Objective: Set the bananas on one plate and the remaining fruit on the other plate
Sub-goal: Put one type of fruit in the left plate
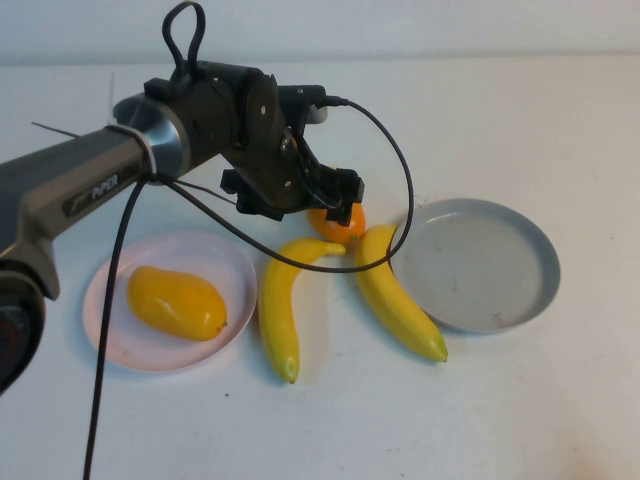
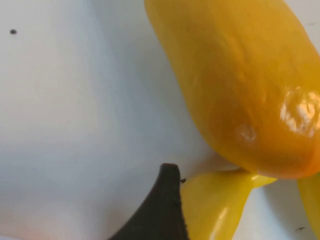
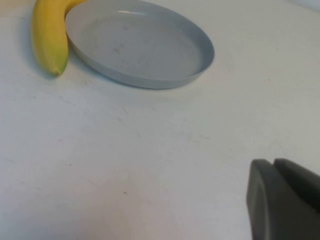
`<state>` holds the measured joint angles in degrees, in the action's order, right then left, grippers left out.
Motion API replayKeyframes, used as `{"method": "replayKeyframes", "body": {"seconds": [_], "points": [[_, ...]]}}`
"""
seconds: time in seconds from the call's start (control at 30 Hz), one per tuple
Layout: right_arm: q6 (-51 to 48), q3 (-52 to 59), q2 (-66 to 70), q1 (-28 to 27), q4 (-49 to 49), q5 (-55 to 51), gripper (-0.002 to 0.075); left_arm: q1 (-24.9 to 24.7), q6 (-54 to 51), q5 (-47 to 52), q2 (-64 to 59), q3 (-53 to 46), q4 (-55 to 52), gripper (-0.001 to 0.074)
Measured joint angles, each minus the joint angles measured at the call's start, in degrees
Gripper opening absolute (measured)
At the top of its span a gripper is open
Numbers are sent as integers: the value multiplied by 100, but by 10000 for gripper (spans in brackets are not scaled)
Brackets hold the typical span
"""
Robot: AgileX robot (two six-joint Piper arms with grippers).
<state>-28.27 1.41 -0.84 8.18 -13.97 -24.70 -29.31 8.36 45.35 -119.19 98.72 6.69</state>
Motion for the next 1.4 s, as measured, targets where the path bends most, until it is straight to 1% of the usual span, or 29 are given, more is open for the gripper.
{"method": "replayKeyframes", "body": {"seconds": [0.4,0.57,0.63,0.7,1.03,1.07,1.13,1.2,1.3,1.4], "points": [[0,0,0,0,15,0,-17,0,-191,67,0,0,-10,669],[0,0,0,0,859,97,-17,0,-191,67,0,0,-10,669],[0,0,0,0,958,124,-17,0,-191,82,0,0,-10,669],[0,0,0,0,854,139,-17,0,-191,134,0,0,-10,669],[27,0,0,0,-442,280,-17,0,-191,220,0,0,-10,669],[148,0,0,0,-597,396,-17,0,-191,220,0,0,-21,669],[728,0,0,0,-780,705,-17,0,-191,220,0,0,-21,669],[1236,0,0,0,-808,1021,-17,0,-191,220,0,0,-21,669],[1482,0,0,0,-773,1154,-17,0,-195,220,0,0,-21,669],[1545,0,0,-44,-469,1166,-17,0,-195,220,0,0,-21,669]]}}
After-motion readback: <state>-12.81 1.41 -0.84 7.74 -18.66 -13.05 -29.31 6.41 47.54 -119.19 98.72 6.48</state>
